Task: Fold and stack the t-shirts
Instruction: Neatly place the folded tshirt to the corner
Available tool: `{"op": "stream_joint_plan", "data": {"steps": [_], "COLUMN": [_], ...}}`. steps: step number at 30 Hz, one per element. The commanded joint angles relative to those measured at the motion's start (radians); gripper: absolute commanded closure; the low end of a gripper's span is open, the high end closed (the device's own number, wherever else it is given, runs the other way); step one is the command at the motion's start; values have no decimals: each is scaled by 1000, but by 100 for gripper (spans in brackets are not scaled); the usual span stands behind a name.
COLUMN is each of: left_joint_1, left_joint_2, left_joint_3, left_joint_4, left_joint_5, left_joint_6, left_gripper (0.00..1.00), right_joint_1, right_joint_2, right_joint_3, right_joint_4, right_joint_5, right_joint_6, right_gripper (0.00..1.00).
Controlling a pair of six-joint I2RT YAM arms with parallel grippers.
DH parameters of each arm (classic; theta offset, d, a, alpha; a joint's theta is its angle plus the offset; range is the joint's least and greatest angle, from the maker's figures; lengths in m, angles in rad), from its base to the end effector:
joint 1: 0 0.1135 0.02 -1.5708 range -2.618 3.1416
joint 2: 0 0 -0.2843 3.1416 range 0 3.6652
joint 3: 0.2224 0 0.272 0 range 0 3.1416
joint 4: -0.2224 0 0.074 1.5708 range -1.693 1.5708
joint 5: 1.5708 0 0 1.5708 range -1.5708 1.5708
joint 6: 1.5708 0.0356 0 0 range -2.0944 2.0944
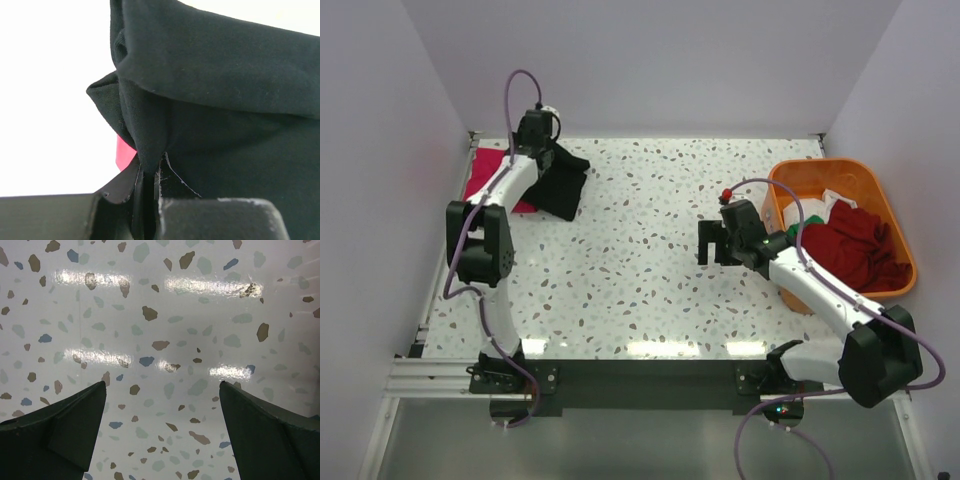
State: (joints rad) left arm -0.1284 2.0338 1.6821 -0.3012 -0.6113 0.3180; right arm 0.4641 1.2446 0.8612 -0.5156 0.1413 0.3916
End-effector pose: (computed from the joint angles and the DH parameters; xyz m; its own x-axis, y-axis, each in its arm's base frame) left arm 0.4972 -0.0436 0.2701 -0.6809 0.3461 -0.6455 -0.1415 0.8026 0.5795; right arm 0.2395 0.1143 0.2537 -0.7862 0.0291 -0.6174 -0.0700 0.9883 0.1357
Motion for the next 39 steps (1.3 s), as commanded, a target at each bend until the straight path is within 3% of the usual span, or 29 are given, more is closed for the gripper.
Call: {"op": "stream_joint_plan", "data": {"steps": [1, 16, 20, 34, 39], "left_joint_1": [18, 113, 128, 251, 263], "left_joint_2": [-93, -152, -155, -15, 95], "left_joint_3": [59, 113, 103, 8, 97], "left_joint_4": [47, 50, 51, 209, 176], "left_joint_5": [4, 59, 131, 160, 79], "left_joint_6": [43, 67, 58, 3, -17], "left_gripper": [100, 100, 100, 100, 74], "right_joint_1": [-2, -2, -2, -2, -2], "right_joint_2": [9, 29, 19, 30, 45], "right_joint_3": [19, 25, 27, 33, 29], "right_joint_4": [15, 32, 29, 22, 32], "right_joint_5": [26, -9, -2, 21, 9], "right_joint_6": [-14, -31, -34, -33, -14], "right_gripper": [1, 1, 1, 1, 1]}}
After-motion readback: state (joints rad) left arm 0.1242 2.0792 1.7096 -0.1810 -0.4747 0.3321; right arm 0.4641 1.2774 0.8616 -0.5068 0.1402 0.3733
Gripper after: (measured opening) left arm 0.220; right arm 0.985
